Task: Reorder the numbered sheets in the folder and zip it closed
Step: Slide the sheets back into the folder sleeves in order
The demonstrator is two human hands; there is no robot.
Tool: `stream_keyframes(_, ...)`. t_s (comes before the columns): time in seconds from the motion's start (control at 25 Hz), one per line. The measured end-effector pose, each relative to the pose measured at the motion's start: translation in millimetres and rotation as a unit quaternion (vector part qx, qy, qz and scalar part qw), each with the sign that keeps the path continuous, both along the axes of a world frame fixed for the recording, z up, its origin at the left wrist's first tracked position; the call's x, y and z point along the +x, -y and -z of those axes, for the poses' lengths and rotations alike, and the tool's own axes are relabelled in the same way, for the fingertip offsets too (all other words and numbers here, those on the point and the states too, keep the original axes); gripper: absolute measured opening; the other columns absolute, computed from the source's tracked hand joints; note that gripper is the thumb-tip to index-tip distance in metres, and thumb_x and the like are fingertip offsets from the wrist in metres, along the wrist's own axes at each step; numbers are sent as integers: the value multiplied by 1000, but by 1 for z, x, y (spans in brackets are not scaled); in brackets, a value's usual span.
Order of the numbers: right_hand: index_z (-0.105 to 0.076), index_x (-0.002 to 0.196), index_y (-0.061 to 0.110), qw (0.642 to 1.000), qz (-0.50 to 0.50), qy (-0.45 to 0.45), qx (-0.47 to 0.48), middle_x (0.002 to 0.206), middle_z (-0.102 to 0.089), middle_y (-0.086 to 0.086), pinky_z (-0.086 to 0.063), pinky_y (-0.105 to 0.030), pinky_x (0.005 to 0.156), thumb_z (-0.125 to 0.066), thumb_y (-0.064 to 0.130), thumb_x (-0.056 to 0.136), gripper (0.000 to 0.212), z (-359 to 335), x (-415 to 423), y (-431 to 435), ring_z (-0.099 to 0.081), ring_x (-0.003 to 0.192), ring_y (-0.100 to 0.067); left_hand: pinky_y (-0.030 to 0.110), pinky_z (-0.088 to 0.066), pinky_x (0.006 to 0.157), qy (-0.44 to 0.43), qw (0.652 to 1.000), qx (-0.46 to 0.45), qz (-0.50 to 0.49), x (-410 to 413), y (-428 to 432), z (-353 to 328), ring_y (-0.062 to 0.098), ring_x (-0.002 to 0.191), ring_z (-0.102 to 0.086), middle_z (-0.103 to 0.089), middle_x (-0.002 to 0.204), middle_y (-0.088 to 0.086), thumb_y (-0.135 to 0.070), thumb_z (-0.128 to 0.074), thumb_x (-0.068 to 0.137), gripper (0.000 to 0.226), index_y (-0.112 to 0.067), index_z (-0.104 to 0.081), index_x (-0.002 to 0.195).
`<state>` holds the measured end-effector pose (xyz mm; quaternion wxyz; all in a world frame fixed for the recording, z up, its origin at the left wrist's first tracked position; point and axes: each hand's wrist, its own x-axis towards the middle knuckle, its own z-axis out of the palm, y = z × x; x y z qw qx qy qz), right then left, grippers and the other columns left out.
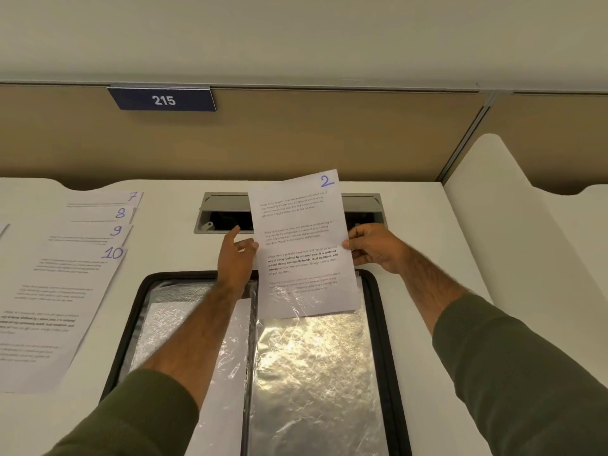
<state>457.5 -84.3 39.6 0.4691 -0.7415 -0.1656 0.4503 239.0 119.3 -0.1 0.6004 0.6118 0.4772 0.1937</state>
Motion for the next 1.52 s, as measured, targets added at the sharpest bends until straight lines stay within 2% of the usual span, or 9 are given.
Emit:
stream_keyframes(0.28,-63,95,0,1000,6,-6,-20,107,-75,-12,-60,-44,90,-70,15,93,16,5,-15,19,-74,97,-27,37,-59,78,-72,995,32,57,6,-1,-2,22,94,-70,-72,105,4,-10,-62,97,38,-14,-55,135)
stream_keyframes(0.48,-61,104,5,996,93,-13,-2,104,-74,-19,-60,-35,66,-67,9,95,11,13,-35,27,-73,75,-24,40,-62,78,-181,964,130,146,-10,10,-2,24,86,-69,-69,100,4,-19,-65,97,32,-14,-56,128)
stream_keyframes(0.56,-56,124,12,992,124,0,2,104,-71,-20,-58,-32,59,-63,-4,91,37,13,-39,25,-71,76,-24,42,-62,78,-213,950,153,167,-14,8,-3,24,85,-71,-72,104,4,-24,-65,97,32,-17,-57,127)
stream_keyframes(0.68,-47,142,24,994,98,39,1,113,-66,-19,-60,-36,60,-60,-12,88,67,10,-42,21,-70,95,-32,41,-60,86,-193,955,146,171,-12,7,-6,22,88,-71,-71,104,2,-24,-63,98,38,-17,-54,135)
stream_keyframes(0.88,-36,152,27,995,89,37,-8,107,-69,-20,-59,-33,59,-62,-6,91,74,3,-36,10,-70,93,-26,48,-51,103,-86,990,40,105,5,-6,-13,30,120,-61,-60,136,9,-21,-59,102,50,-20,-43,149)
stream_keyframes(1.0,-27,156,29,994,102,30,6,109,-69,-16,-59,-34,61,-63,-2,93,79,1,-28,-1,-70,96,-24,48,-49,103,-86,988,43,121,16,-20,-12,26,111,-65,-70,115,4,-19,-63,99,59,-23,-37,153)
stream_keyframes(1.16,-22,158,32,996,65,67,-10,115,-66,-15,-60,-52,84,-58,-5,94,83,1,-17,-17,-66,107,-28,34,-51,87,-101,974,89,182,25,-25,-13,11,90,-63,-66,94,1,-9,-61,99,65,-28,-34,155)
stream_keyframes(1.36,-51,140,22,994,20,97,-48,123,-64,-12,-61,-46,83,-59,1,96,50,-1,-13,-29,-66,106,-26,35,-57,88,-161,944,133,257,20,-21,-9,24,102,-62,-53,92,-4,-6,-59,99,53,-24,-47,147)
stream_keyframes(1.52,-67,111,12,989,0,132,-71,113,-66,-10,-62,-39,79,-61,13,98,14,3,-17,-24,-68,99,-25,20,-48,73,-202,918,184,286,11,-15,-7,20,100,-57,-58,112,3,-10,-57,100,37,-21,-58,135)
